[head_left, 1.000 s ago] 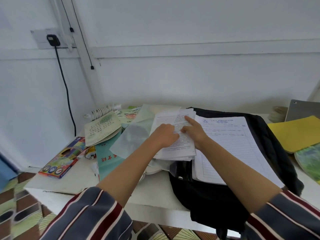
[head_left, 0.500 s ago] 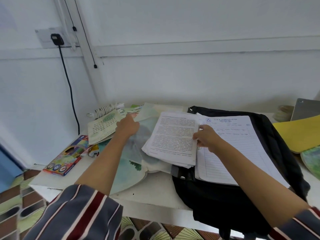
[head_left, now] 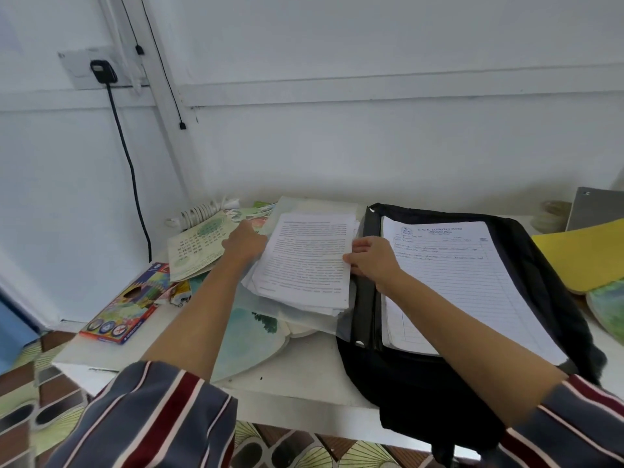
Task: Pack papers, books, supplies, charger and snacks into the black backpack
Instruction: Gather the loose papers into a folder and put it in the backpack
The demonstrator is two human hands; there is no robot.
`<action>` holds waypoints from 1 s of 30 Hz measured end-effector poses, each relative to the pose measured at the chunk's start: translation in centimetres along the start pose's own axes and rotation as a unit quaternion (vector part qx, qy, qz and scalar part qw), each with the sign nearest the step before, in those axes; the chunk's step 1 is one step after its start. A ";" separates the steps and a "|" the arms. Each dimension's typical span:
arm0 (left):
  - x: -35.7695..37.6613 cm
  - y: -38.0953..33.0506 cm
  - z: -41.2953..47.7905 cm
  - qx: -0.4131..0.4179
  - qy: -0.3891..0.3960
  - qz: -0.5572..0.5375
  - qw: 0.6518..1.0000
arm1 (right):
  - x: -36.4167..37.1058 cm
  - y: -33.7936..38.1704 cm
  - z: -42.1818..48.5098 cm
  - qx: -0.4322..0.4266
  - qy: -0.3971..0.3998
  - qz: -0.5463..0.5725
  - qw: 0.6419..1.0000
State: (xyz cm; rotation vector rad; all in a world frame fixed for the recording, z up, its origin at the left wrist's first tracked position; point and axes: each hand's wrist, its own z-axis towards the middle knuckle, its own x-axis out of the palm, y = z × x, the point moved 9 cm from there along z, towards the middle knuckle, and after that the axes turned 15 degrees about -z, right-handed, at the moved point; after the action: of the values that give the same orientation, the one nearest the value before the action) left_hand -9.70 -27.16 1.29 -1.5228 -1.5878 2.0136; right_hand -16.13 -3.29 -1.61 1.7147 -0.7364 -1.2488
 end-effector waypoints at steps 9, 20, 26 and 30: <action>-0.5 -0.5 -1.2 0.040 0.032 -0.006 0.999 | -0.8 0.6 -0.3 -0.009 0.045 -0.184 0.982; -0.9 -1.1 -1.6 0.046 0.052 -0.063 0.996 | 1.8 -0.5 -0.9 0.062 0.079 0.044 0.994; -1.4 -1.0 -1.7 0.022 0.057 -0.113 0.992 | 1.7 -0.8 -1.3 0.063 0.079 0.064 0.993; -1.4 -0.7 -1.8 0.001 0.075 -0.147 0.986 | 0.6 0.2 -1.3 0.010 0.023 -0.054 0.998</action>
State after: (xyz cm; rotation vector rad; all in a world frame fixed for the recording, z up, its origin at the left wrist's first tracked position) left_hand -7.99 -26.62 2.84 -1.3144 -1.6384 1.7013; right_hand -14.70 -3.53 -1.56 1.8133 -0.6381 -1.2756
